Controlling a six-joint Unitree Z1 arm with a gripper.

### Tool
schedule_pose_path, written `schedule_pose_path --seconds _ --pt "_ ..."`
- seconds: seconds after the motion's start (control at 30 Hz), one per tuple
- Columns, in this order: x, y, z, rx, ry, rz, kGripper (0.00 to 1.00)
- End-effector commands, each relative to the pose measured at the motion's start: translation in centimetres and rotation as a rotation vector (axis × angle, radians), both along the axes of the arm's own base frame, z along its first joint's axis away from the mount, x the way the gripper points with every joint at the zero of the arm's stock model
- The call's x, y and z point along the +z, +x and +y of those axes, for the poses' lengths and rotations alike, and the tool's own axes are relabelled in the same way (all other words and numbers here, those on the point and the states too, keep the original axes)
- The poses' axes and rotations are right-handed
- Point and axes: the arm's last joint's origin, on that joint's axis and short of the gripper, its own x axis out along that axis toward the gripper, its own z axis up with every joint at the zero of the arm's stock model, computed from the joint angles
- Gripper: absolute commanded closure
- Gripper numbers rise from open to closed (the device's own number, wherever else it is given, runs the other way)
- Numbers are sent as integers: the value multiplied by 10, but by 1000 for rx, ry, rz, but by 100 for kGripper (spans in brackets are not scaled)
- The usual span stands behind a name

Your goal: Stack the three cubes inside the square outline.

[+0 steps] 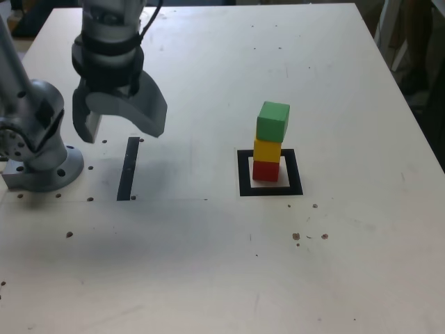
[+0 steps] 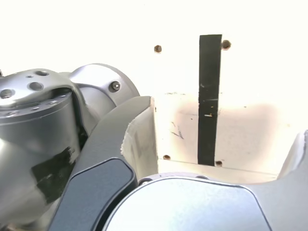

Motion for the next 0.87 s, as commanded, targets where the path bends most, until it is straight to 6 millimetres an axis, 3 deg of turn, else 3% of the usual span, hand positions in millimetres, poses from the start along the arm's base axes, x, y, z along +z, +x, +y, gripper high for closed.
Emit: schedule_pose_path --seconds 0.0,0.37,0.83 --pt "-4 -1 0 6 -10 -16 0" --pt "-35 -9 -1 16 -54 -40 0" --pt "-36 -12 -1 18 -59 -38 0"
